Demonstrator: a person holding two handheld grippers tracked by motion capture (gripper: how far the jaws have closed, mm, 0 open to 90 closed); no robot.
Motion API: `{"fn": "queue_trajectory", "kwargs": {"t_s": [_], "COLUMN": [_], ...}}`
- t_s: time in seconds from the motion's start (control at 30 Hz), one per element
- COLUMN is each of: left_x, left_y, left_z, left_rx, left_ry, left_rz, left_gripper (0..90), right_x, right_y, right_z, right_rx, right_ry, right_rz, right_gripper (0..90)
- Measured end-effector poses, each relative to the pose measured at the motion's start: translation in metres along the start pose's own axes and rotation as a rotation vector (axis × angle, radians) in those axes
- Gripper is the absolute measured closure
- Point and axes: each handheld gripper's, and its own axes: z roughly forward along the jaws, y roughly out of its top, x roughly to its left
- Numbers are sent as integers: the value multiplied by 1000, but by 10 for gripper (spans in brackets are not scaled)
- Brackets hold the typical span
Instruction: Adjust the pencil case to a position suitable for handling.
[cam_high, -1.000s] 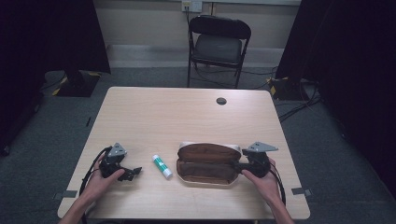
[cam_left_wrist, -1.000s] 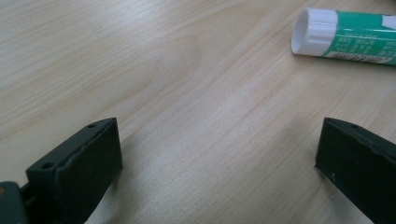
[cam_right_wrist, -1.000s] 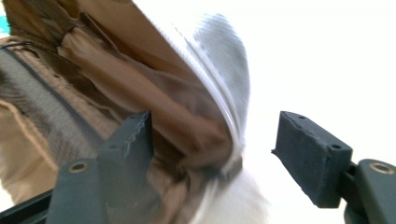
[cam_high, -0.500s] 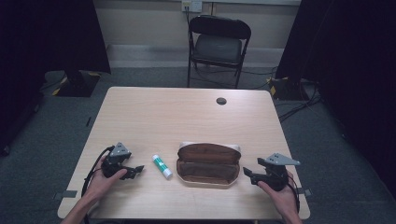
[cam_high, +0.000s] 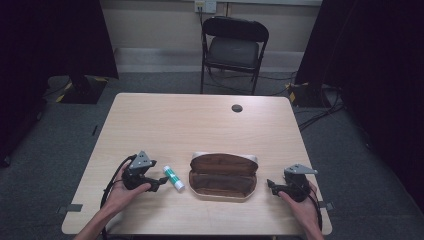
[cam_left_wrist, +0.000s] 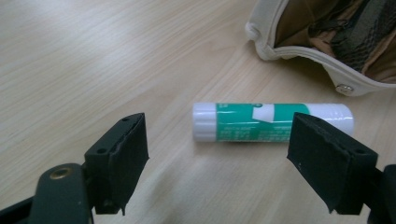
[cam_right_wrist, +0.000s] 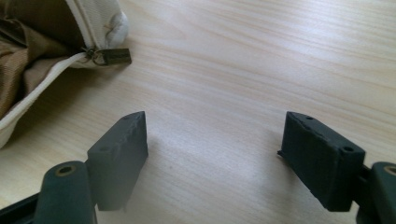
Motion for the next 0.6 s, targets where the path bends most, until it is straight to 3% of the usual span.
{"fn": "queue_trajectory", "kwargs": {"t_s": [0.07,0.17,0.23,0.3,0.43,0.47,0.6], "left_x": [-2,-9,-14,-16,-13,-12,-12], "left_y": [6,11,12,12,9,9,7], "left_z": [1,6,10,13,18,18,19], "left_rx": [-16,-5,22,39,45,60,67], "left_ry": [-21,-18,-40,-28,-57,-52,-60], "left_rz": [-3,48,73,101,74,93,84], "left_gripper": [200,200,205,205,220,228,226], "right_x": [-1,-1,-1,-1,-1,-1,-1], "right_y": [-1,-1,-2,-2,-2,-2,-1], "right_z": [0,0,1,1,1,1,1], "right_rx": [-9,-10,-12,-12,-12,-12,-12], "right_ry": [-6,-14,-14,-14,-16,-16,-17], "right_rz": [6,9,10,11,11,11,12], "right_gripper": [209,206,205,204,203,203,203]}}
